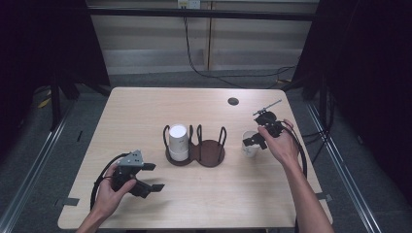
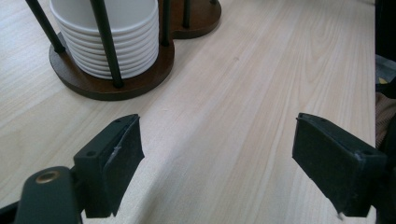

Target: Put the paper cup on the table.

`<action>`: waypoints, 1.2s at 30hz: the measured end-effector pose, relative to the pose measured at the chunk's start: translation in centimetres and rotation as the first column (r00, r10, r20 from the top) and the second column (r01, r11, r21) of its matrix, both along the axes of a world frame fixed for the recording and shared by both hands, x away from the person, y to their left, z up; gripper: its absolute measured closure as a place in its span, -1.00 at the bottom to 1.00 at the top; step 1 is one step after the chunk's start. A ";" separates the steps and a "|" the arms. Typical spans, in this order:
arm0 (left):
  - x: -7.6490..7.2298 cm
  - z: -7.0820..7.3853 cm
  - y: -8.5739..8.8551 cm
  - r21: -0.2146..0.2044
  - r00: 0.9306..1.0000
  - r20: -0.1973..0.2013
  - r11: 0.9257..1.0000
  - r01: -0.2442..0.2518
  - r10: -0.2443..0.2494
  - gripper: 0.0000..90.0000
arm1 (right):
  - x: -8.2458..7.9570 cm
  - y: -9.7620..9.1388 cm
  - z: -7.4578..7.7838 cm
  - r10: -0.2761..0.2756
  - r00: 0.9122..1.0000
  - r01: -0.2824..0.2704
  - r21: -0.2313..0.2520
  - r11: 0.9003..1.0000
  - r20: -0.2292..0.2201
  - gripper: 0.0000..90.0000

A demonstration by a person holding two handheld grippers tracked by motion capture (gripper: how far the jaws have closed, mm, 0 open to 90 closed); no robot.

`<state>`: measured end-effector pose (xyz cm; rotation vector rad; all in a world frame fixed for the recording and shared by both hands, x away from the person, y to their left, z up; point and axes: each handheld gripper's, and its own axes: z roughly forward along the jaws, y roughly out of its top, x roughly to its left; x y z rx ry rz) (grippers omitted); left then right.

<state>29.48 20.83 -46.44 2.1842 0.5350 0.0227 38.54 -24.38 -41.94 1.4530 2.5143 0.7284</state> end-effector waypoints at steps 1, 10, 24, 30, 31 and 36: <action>0.0 0.0 0.0 0.000 1.000 0.000 1.000 -0.002 0.002 -0.64 | -0.1 0.0 0.0 -0.002 1.000 0.002 0.009 1.000 0.007 -0.69; -0.1 -0.1 -0.2 -0.008 1.000 -0.011 1.000 -0.006 0.006 -0.64 | -1.0 -0.5 1.1 -0.034 0.994 0.028 0.059 0.998 0.102 -0.68; -0.1 0.1 0.3 -0.010 1.000 -0.001 1.000 -0.026 0.026 -0.64 | -3.7 -1.3 1.2 -0.078 0.968 0.037 0.169 0.985 0.240 -0.68; -0.1 0.1 0.1 -0.013 1.000 0.004 0.999 -0.029 0.029 -0.64 | -5.2 -1.5 0.9 -0.106 0.944 0.042 0.203 0.978 0.313 -0.69; -0.1 0.2 0.1 -0.015 0.999 0.004 0.999 -0.035 0.035 -0.64 | -5.4 -1.5 0.9 -0.103 0.942 0.035 0.211 0.977 0.319 -0.69; -0.1 0.5 0.3 -0.037 0.998 0.010 0.998 -0.058 0.058 -0.64 | -6.8 -1.1 0.5 -0.104 0.926 0.018 0.232 0.973 0.363 -0.68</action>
